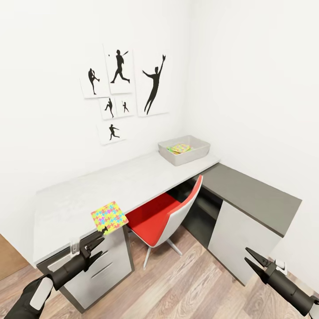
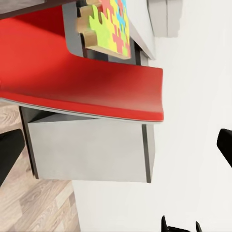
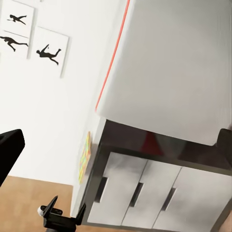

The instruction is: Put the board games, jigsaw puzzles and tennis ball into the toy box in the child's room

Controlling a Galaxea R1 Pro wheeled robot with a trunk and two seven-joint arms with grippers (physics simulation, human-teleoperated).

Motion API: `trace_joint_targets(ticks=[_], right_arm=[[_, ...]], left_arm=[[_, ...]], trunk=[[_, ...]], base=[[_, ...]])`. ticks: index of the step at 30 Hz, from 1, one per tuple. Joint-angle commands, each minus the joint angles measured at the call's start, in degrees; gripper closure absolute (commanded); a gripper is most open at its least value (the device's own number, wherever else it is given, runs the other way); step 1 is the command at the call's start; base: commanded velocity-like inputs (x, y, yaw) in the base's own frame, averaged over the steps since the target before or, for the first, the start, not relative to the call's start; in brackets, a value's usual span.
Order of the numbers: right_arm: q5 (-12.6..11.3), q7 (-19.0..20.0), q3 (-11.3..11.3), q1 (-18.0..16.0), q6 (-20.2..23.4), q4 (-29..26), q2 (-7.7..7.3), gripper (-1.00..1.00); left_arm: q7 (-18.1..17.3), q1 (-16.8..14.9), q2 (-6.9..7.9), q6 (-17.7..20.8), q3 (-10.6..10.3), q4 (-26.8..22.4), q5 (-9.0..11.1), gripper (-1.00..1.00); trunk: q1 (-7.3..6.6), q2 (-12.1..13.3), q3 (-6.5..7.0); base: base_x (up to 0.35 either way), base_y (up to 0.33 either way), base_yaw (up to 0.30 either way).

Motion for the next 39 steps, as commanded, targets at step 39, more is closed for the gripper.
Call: trace_joint_targets(ticks=[39], right_arm=[[-0.5, 0.0, 0.1, 0.0, 0.5, 0.0, -0.02, -1.0]], left_arm=[[-0.2, 0.0, -0.29, 0.4, -0.5, -0.1, 0.0, -1.0]], trunk=[[5.06, -9.3, -4.2]], base=[[0.005, 0.0, 0.0]])
